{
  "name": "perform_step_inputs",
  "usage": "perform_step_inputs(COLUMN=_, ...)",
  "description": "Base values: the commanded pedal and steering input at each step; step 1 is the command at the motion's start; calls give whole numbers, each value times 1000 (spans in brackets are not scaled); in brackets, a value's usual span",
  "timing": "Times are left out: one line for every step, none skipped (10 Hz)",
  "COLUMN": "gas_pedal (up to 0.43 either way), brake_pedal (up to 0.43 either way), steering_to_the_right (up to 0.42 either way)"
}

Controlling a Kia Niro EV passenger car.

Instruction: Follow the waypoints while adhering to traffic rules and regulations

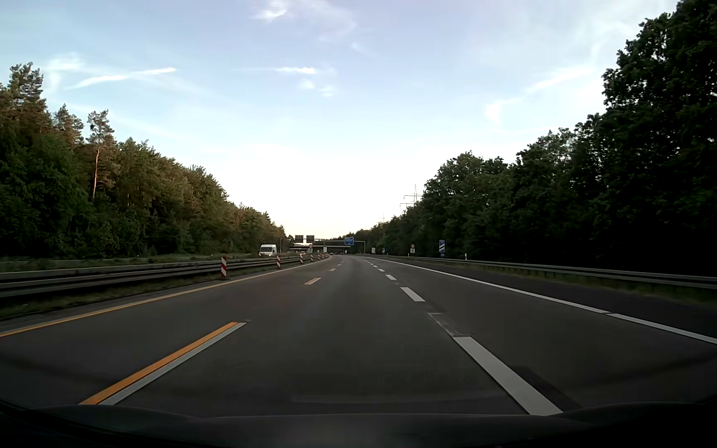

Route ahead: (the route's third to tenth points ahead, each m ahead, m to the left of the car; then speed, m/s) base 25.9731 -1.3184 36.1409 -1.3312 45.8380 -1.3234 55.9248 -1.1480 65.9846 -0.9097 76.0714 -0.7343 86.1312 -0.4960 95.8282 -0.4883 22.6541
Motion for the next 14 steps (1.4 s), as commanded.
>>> perform_step_inputs(gas_pedal=87, brake_pedal=0, steering_to_the_right=-2)
perform_step_inputs(gas_pedal=87, brake_pedal=0, steering_to_the_right=-2)
perform_step_inputs(gas_pedal=87, brake_pedal=0, steering_to_the_right=-2)
perform_step_inputs(gas_pedal=87, brake_pedal=0, steering_to_the_right=-2)
perform_step_inputs(gas_pedal=87, brake_pedal=0, steering_to_the_right=-2)
perform_step_inputs(gas_pedal=87, brake_pedal=0, steering_to_the_right=-2)
perform_step_inputs(gas_pedal=87, brake_pedal=0, steering_to_the_right=-2)
perform_step_inputs(gas_pedal=87, brake_pedal=0, steering_to_the_right=-1)
perform_step_inputs(gas_pedal=87, brake_pedal=0, steering_to_the_right=-1)
perform_step_inputs(gas_pedal=87, brake_pedal=0, steering_to_the_right=-1)
perform_step_inputs(gas_pedal=87, brake_pedal=0, steering_to_the_right=-1)
perform_step_inputs(gas_pedal=87, brake_pedal=0, steering_to_the_right=0)
perform_step_inputs(gas_pedal=87, brake_pedal=0, steering_to_the_right=-1)
perform_step_inputs(gas_pedal=87, brake_pedal=0, steering_to_the_right=-1)
